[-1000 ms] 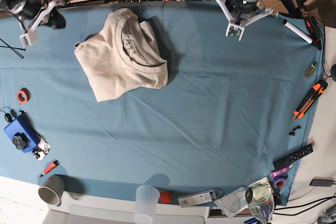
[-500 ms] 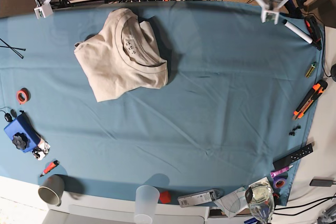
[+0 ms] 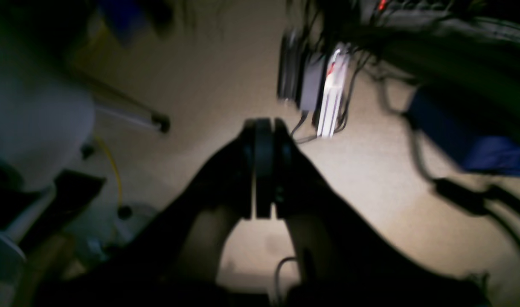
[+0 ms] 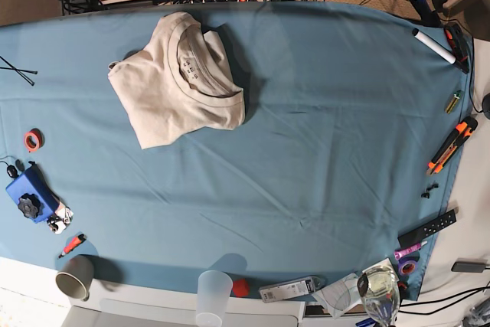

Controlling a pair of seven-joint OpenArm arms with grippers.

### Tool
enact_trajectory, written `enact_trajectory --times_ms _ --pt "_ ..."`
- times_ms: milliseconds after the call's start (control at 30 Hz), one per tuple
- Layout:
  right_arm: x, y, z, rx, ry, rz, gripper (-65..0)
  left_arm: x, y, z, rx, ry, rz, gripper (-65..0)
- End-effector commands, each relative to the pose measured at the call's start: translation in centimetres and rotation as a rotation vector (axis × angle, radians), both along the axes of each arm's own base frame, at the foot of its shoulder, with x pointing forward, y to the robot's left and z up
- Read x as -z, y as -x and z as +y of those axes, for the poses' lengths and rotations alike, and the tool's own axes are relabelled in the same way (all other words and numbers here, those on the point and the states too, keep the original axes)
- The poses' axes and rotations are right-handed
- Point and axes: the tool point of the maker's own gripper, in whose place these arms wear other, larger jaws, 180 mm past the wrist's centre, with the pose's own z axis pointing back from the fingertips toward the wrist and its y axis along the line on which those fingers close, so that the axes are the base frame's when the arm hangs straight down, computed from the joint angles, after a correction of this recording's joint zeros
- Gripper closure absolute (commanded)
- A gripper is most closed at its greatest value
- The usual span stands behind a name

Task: Fold the T-shirt properly

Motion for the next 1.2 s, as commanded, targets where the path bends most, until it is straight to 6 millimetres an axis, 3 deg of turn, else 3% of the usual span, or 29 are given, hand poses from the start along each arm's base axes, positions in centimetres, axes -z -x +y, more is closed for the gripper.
enact_trajectory --times_ms 0,133,467,633,800,967,1167 --pt "0.2 -0.3 -0.3 -0.008 0.007 -0.010 0.0 0.5 0.2 0.1 -0.005 0.006 0.006 0.0" --pt "2.6 -0.6 0.3 0.001 -0.009 0.007 0.0 4.3 1.9 0.3 -0.054 0.033 0.077 0.0" --pt "8.8 -0.8 0.4 0.102 -0.021 0.087 0.0 13.2 4.6 -1.6 -0.089 0.168 0.229 0.0" --pt "11.6 -3.2 -0.6 0.142 0.033 -0.023 0.0 16.4 3.4 -1.5 -0.050 0.148 0.179 0.0" --pt "13.3 -6.3 -1.3 0.143 0.068 -0.143 0.0 19.0 1.0 -1.8 -0.016 0.130 0.034 0.0" --pt "14.3 -9.4 -1.3 0.137 0.076 -0.256 0.0 21.2 0.9 -3.0 -0.027 0.140 -0.010 0.0" --pt "16.7 -9.5 -2.1 -0.057 0.241 -0.237 0.0 22.6 0.1 -2.7 -0.089 0.074 -0.056 0.0"
